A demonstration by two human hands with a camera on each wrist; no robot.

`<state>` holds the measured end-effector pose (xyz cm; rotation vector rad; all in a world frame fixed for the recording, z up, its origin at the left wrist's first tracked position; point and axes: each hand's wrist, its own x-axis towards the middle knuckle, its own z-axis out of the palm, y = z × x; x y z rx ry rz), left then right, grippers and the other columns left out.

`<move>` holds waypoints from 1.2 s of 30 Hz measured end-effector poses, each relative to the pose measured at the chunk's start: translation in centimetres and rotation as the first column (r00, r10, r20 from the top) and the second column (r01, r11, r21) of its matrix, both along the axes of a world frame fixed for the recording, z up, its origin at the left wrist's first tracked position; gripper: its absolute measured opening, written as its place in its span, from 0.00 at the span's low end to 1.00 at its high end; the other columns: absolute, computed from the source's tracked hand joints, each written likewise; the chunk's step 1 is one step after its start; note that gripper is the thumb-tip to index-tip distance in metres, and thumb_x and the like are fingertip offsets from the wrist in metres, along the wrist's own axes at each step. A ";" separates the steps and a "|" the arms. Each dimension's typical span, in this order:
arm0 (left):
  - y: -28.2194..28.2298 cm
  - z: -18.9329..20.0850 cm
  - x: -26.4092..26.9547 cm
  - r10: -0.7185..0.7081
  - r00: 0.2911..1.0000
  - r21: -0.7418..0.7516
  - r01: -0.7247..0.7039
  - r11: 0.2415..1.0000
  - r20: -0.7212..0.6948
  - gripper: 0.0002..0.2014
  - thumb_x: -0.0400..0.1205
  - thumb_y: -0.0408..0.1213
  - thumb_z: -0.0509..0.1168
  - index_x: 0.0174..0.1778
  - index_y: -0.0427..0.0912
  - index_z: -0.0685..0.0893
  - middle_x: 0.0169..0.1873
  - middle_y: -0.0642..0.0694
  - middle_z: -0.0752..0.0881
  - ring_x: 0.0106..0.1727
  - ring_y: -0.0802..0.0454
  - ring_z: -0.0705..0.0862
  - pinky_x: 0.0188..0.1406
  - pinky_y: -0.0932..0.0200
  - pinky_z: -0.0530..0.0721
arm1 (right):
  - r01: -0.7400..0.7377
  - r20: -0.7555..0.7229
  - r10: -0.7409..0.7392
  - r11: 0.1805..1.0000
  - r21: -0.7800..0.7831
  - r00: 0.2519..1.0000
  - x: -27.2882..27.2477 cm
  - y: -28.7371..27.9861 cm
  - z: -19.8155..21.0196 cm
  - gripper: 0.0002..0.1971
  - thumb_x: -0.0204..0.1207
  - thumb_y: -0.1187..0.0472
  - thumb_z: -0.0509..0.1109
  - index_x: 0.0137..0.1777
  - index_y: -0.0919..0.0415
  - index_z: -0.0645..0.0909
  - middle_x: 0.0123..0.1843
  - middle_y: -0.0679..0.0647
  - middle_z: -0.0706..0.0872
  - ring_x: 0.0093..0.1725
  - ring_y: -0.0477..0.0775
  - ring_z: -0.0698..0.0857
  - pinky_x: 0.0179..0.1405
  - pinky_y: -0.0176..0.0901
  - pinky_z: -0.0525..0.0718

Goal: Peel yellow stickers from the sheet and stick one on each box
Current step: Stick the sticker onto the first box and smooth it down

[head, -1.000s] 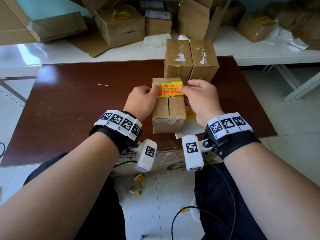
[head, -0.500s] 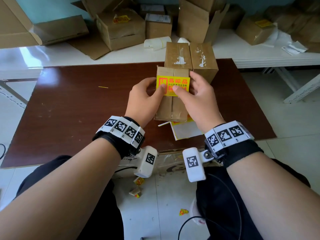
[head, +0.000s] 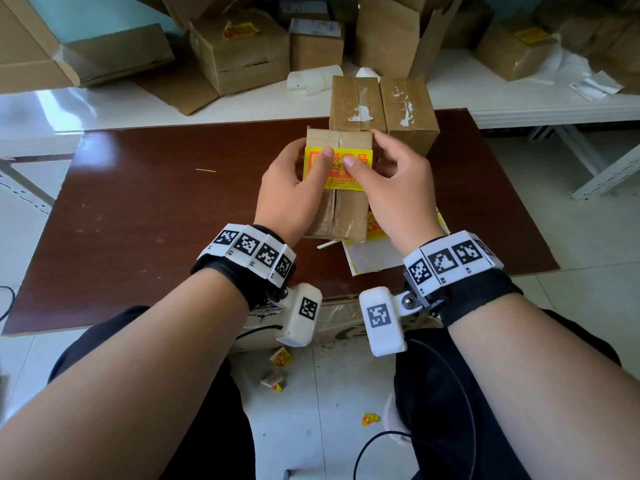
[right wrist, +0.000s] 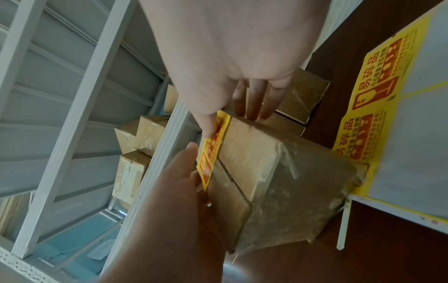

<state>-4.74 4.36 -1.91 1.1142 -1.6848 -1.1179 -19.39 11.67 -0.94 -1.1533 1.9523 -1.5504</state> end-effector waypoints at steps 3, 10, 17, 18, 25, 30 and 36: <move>-0.2 -0.2 0.1 0.020 1.000 -0.011 -0.020 1.000 0.010 0.25 0.87 0.62 0.66 0.73 0.49 0.86 0.57 0.55 0.93 0.60 0.58 0.91 0.65 0.45 0.90 | -0.009 0.036 0.010 0.999 -0.034 0.999 0.0 0.1 0.2 0.30 0.84 0.44 0.77 0.84 0.52 0.85 0.74 0.45 0.92 0.73 0.44 0.90 0.76 0.56 0.90; -0.6 -0.4 0.2 0.109 0.994 -0.028 -0.108 0.994 0.021 0.17 0.93 0.52 0.59 0.61 0.47 0.90 0.48 0.56 0.91 0.51 0.57 0.89 0.55 0.50 0.87 | 0.025 0.085 -0.022 0.999 -0.036 0.996 0.2 -0.2 -0.1 0.23 0.91 0.49 0.68 0.82 0.55 0.86 0.72 0.46 0.93 0.73 0.45 0.90 0.78 0.57 0.89; -0.7 0.0 0.5 0.124 0.992 0.001 -0.124 0.992 -0.018 0.25 0.95 0.52 0.55 0.33 0.46 0.75 0.25 0.59 0.76 0.31 0.59 0.72 0.37 0.53 0.71 | 0.037 0.048 -0.035 0.997 -0.062 0.998 0.5 -0.1 0.1 0.21 0.87 0.46 0.77 0.75 0.55 0.91 0.62 0.44 0.96 0.63 0.41 0.93 0.70 0.54 0.92; -0.5 0.2 0.6 0.114 0.993 0.011 -0.113 0.993 -0.013 0.24 0.95 0.54 0.56 0.32 0.50 0.76 0.25 0.60 0.78 0.30 0.62 0.73 0.37 0.55 0.72 | 0.038 0.052 -0.034 0.997 -0.067 0.998 0.6 -0.1 0.1 0.20 0.88 0.47 0.76 0.75 0.55 0.92 0.63 0.44 0.96 0.64 0.41 0.93 0.71 0.54 0.92; 0.1 0.4 1.4 0.040 0.999 0.029 -0.039 0.999 -0.020 0.22 0.81 0.64 0.74 0.60 0.51 0.91 0.46 0.60 0.94 0.49 0.66 0.92 0.55 0.53 0.91 | 0.059 0.119 -0.051 0.996 -0.070 0.992 1.5 -0.1 0.7 0.13 0.92 0.51 0.72 0.68 0.55 0.93 0.60 0.44 0.96 0.62 0.40 0.93 0.70 0.46 0.91; 0.0 0.5 1.7 0.135 0.991 0.024 -0.135 0.991 0.004 0.26 0.79 0.64 0.76 0.63 0.49 0.88 0.51 0.57 0.93 0.54 0.62 0.92 0.60 0.48 0.92 | 0.045 0.124 -0.034 0.995 -0.087 0.992 2.1 -0.3 0.8 0.14 0.89 0.49 0.77 0.67 0.54 0.94 0.59 0.43 0.97 0.62 0.40 0.93 0.70 0.45 0.91; -0.6 0.6 1.9 0.173 0.985 0.005 -0.173 0.985 0.014 0.18 0.89 0.57 0.64 0.60 0.48 0.91 0.47 0.55 0.93 0.49 0.58 0.89 0.57 0.48 0.90 | -0.026 0.047 0.030 0.997 -0.077 0.998 2.1 -0.3 0.6 0.20 0.85 0.48 0.80 0.73 0.56 0.93 0.61 0.43 0.97 0.62 0.38 0.93 0.70 0.49 0.93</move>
